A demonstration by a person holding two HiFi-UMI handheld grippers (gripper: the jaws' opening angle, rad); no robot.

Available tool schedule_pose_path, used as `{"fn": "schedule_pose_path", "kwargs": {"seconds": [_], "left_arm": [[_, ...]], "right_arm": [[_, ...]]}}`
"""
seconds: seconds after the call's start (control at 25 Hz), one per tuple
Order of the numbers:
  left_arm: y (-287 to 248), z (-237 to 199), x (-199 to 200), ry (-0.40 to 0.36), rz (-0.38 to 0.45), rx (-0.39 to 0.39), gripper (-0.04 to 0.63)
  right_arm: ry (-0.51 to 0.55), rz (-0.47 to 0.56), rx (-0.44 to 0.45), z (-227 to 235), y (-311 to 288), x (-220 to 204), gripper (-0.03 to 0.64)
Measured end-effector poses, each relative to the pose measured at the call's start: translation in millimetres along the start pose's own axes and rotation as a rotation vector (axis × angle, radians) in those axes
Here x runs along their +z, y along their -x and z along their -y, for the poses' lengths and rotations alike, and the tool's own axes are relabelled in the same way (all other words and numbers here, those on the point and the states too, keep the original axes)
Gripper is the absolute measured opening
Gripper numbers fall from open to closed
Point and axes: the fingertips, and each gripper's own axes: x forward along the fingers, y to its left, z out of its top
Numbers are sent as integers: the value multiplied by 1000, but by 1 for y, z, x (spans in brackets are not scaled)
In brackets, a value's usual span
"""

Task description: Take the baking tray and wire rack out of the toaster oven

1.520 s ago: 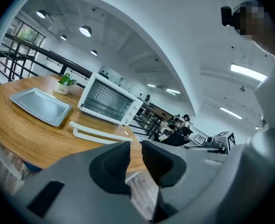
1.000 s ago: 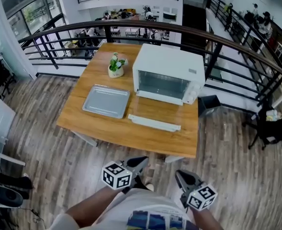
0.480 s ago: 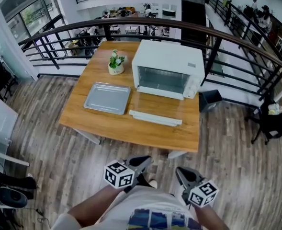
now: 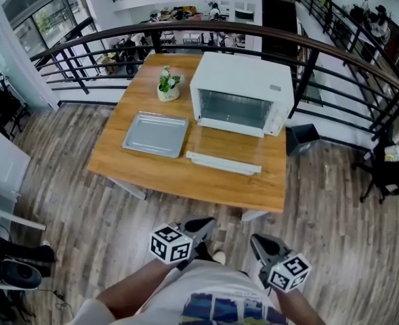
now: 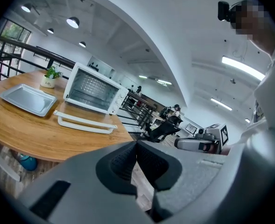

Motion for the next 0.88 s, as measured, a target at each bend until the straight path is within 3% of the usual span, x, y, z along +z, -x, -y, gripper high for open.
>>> {"fn": "schedule_pose_path", "kwargs": {"seconds": [0.88], "left_arm": [[-8,-6,-2,-9,-35,-2,3]], "right_arm": [[-29,1,-11,4,-4,-9,1]]}}
